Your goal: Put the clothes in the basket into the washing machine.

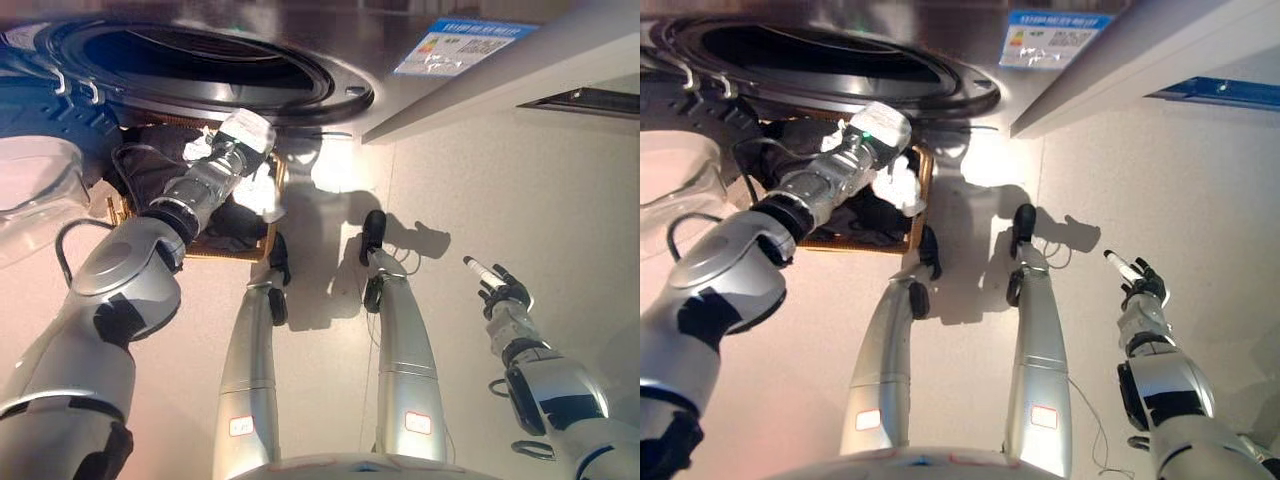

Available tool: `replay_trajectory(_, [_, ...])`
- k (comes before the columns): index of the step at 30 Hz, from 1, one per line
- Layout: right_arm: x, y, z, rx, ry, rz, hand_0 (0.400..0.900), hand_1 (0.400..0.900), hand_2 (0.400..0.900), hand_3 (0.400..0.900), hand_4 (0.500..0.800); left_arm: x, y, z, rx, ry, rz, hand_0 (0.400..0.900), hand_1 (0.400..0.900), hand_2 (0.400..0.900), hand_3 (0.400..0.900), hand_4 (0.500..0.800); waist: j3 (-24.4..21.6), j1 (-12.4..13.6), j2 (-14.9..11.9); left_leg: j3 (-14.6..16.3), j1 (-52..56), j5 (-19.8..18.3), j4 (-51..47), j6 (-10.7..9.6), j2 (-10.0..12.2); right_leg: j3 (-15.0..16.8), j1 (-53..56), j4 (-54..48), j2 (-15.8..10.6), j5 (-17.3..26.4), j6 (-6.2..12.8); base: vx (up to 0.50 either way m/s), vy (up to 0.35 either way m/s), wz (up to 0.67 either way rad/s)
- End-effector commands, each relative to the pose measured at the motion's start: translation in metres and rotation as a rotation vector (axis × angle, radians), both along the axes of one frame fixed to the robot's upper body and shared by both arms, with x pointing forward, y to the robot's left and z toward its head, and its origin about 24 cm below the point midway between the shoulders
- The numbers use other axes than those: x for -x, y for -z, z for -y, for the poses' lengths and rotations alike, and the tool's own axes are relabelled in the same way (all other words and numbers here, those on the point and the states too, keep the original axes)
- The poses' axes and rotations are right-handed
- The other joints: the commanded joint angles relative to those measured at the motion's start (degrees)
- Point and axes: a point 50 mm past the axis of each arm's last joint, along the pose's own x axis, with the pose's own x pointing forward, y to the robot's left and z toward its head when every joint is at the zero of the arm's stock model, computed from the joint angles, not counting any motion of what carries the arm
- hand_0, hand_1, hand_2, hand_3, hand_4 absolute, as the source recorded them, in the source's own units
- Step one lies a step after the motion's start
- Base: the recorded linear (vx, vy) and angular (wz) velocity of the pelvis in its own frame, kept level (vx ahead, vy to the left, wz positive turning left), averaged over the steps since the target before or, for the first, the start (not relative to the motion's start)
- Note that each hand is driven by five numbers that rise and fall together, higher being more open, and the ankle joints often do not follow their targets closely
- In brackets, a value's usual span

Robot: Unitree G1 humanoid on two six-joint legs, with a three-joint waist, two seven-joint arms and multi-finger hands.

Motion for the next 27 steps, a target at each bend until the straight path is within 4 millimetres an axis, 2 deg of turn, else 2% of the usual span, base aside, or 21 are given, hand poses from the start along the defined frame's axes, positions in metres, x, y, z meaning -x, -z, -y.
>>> replay_trajectory(1, [0.047,0.029,0.016,0.088,0.038,-0.149,0.900,0.900,0.900,0.900,0.800,0.001,-0.004,-0.026,0.337,-0.153,0.123,0.400,0.400,0.400,0.400,0.500,-2.74,1.29,-0.08,-2.27,6.32,2.87,-11.96,-4.39,0.25,-0.70,8.05,-7.89,0.95,1.52,0.93,0.01,-0.043,-0.10])
replay_trajectory(2, [0.044,0.030,0.012,0.091,0.027,-0.152,0.900,0.900,0.900,0.900,0.800,0.002,-0.002,-0.027,0.474,-0.175,0.132,0.400,0.400,0.400,0.400,0.500,-2.66,1.26,-0.11,-2.27,7.44,3.28,-13.00,-4.57,0.33,-0.64,9.25,-9.14,1.14,1.92,0.98,0.02,-0.063,-0.14])
replay_trajectory(3, [0.039,0.031,0.002,0.107,-0.005,-0.153,0.900,0.900,0.900,0.900,0.800,0.005,0.006,-0.032,0.718,-0.219,0.143,0.400,0.400,0.400,0.400,0.500,-2.63,1.12,-0.31,-2.28,9.83,4.36,-15.22,-4.96,0.59,-0.87,11.48,-11.27,1.43,2.70,1.12,0.01,-0.052,-0.08])
replay_trajectory(4, [0.039,0.031,0.002,0.107,-0.006,-0.153,0.900,0.900,0.900,0.900,0.800,0.005,0.006,-0.033,0.719,-0.219,0.143,0.400,0.400,0.400,0.400,0.500,-2.48,1.08,-0.31,-2.30,10.08,4.41,-15.36,-4.96,0.57,-0.91,11.72,-11.38,1.42,2.74,1.12,0.02,-0.051,-0.10])
replay_trajectory(7, [0.024,0.026,-0.012,0.137,-0.039,-0.132,0.900,0.900,0.900,0.900,0.800,0.006,0.007,-0.029,1.198,-0.253,0.215,0.400,0.400,0.400,0.400,0.500,-2.55,0.82,-0.60,-2.37,15.20,6.23,-19.94,-5.60,0.77,-1.30,16.55,-15.47,2.04,4.06,1.49,0.04,-0.059,-0.09])
replay_trajectory(8, [0.024,0.026,-0.012,0.138,-0.039,-0.132,0.900,0.900,0.900,0.900,0.800,0.006,0.007,-0.029,1.199,-0.253,0.215,0.400,0.400,0.400,0.400,0.500,-2.37,0.80,-0.60,-2.37,15.48,6.29,-20.10,-5.60,0.76,-1.33,16.82,-15.59,2.04,4.10,1.49,0.06,-0.057,-0.16])
replay_trajectory(9, [0.018,0.025,-0.021,0.151,-0.056,-0.128,0.900,0.900,0.900,0.900,0.800,0.009,0.012,-0.034,1.433,-0.316,0.282,0.400,0.400,0.400,0.400,0.500,-2.67,0.70,-0.75,-2.15,17.77,7.10,-22.21,-5.98,1.02,-1.27,18.88,-17.41,2.55,4.71,1.72,0.04,-0.027,-0.11])
replay_trajectory(11, [0.014,0.024,-0.026,0.159,-0.063,-0.123,0.900,0.900,0.900,0.900,0.800,0.010,0.013,-0.034,1.502,-0.326,0.299,0.400,0.400,0.400,0.400,0.500,-2.72,0.53,-0.88,-1.98,19.11,7.46,-23.34,-6.10,1.09,-1.31,20.10,-18.50,2.89,5.03,1.84,0.05,-0.026,-0.16])
replay_trajectory(15, [0.006,0.019,-0.032,0.165,-0.062,-0.107,0.900,0.900,0.900,0.900,0.800,0.013,0.007,-0.038,1.986,-0.339,0.450,0.400,0.400,0.400,0.400,0.500,-3.58,0.59,-1.03,-1.36,23.03,8.07,-25.87,-6.76,1.66,-1.03,23.23,-20.57,3.81,5.50,2.06,0.07,-0.036,-0.21])
replay_trajectory(18, [0.010,0.023,-0.036,0.167,-0.059,-0.116,0.900,0.900,0.900,0.900,0.800,0.014,0.010,-0.030,2.116,-0.333,0.482,0.400,0.400,0.400,0.400,0.500,-4.24,0.33,-1.00,-1.19,25.15,8.34,-26.85,-7.03,2.05,-0.88,24.86,-21.12,4.35,5.33,2.00,0.06,-0.038,-0.10])
replay_trajectory(21, [0.009,0.023,-0.037,0.163,-0.051,-0.113,0.900,0.900,0.900,0.900,0.800,0.013,-0.010,-0.027,2.357,-0.266,0.592,0.400,0.400,0.400,0.400,0.500,-5.40,0.18,-0.97,-1.03,26.74,8.53,-28.13,-7.36,2.61,-0.67,25.86,-21.66,4.94,5.31,2.02,0.07,-0.037,-0.12])
replay_trajectory(25, [0.008,0.021,-0.034,0.153,-0.038,-0.098,0.900,0.900,0.900,0.900,0.800,0.012,-0.024,-0.022,2.651,-0.124,0.634,0.400,0.400,0.400,0.400,0.500,-7.10,-0.51,-1.30,-0.49,28.39,8.59,-29.47,-7.62,3.39,-0.14,26.63,-22.41,5.88,5.28,1.95,0.07,-0.034,-0.17])
replay_trajectory(27, [0.011,0.024,-0.033,0.151,-0.044,-0.109,0.900,0.900,0.900,0.900,0.800,0.012,-0.029,-0.021,2.697,-0.079,0.640,0.400,0.400,0.400,0.400,0.500,-7.77,-0.86,-1.56,-0.38,29.04,8.58,-29.93,-7.64,3.83,0.11,26.82,-22.60,6.23,5.29,1.90,0.06,-0.036,-0.15])
